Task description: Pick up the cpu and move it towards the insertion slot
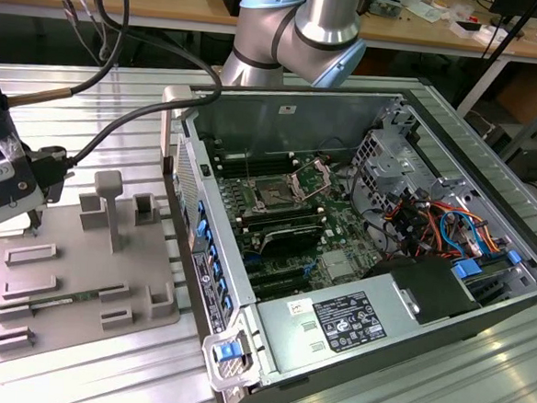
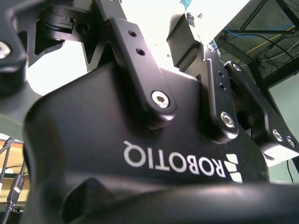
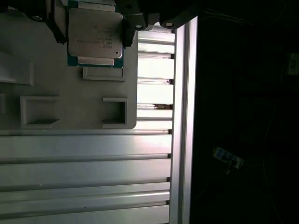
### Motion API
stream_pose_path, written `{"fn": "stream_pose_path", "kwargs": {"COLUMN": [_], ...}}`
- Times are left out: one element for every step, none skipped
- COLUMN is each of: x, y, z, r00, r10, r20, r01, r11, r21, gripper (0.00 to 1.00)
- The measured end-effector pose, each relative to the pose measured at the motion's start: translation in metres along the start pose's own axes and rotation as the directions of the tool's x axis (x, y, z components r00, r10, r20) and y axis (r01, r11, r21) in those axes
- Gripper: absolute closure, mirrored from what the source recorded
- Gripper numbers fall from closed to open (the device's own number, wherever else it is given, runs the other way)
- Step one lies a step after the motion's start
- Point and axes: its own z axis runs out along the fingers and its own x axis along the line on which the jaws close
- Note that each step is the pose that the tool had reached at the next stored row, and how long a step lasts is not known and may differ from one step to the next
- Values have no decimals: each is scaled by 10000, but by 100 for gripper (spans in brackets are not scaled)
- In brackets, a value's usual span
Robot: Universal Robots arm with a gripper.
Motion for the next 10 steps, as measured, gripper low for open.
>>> {"fn": "stream_pose_path", "kwargs": {"x": [0, 0, 0, 0, 0, 0, 0, 0, 0, 0], "y": [0, 0, 0, 0, 0, 1, 1, 1, 1, 1], "z": [-1, -2, -3, -5, -7, -8, -10, -14, -16, -18], "r00": [10000, 10000, 10000, 10000, 10000, 10000, 10000, 10000, 10000, 10000], "r10": [0, 0, 0, 0, 0, 0, -1, 0, 0, 0], "r20": [0, 0, 0, 0, 0, 0, 0, 0, 0, -1], "r01": [0, 0, 0, 0, 0, 0, 1, 0, 0, 0], "r11": [10000, 10000, 10000, 10000, 10000, 10000, 10000, 10000, 10000, 10000], "r21": [-2, -5, -7, -10, -11, -11, -13, -14, -14, -14], "gripper": [45, 45, 45, 45, 45, 45, 45, 45, 45, 45]}}
